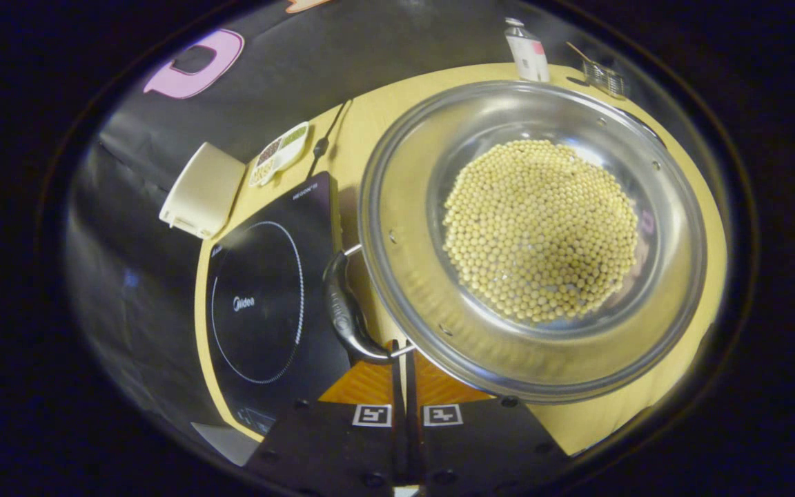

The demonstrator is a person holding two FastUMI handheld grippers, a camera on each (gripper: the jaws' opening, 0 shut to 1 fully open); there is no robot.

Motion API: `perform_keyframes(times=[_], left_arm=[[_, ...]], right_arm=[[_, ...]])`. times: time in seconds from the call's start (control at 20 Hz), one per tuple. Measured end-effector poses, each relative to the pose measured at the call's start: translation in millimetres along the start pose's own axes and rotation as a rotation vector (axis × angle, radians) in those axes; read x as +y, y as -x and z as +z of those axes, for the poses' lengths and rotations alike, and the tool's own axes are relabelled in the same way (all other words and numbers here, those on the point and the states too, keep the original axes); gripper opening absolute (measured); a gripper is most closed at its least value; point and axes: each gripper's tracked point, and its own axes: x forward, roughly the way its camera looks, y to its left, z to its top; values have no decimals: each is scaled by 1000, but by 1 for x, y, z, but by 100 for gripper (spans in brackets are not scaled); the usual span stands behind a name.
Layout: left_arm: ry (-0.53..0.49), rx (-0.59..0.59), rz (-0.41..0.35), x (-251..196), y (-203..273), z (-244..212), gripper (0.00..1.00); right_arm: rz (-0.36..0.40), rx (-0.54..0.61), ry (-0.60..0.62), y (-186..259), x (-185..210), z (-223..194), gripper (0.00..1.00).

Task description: First push the handle of the pot to place it horizontally, then grasp the pot with both hands and set it on the induction cooktop.

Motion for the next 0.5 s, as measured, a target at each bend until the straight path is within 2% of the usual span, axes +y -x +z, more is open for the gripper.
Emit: perform_keyframes(times=[0.1,0.15,0.3,0.35,0.4,0.5], left_arm=[[-11,17,-8,1,2,-6,92],[-17,20,-11,2,3,-8,96],[-23,29,-18,2,3,-11,96],[-20,32,-22,1,3,-12,96],[-16,36,-26,-1,2,-13,92],[-10,35,-38,-3,1,-13,96]], right_arm=[[2,-32,-21,-4,9,8,3],[5,-38,-38,-8,13,12,0],[6,-60,-65,-16,21,28,0],[6,-67,-65,-18,22,32,3],[4,-70,-64,-19,22,38,0],[7,-78,-73,-22,23,46,3]])
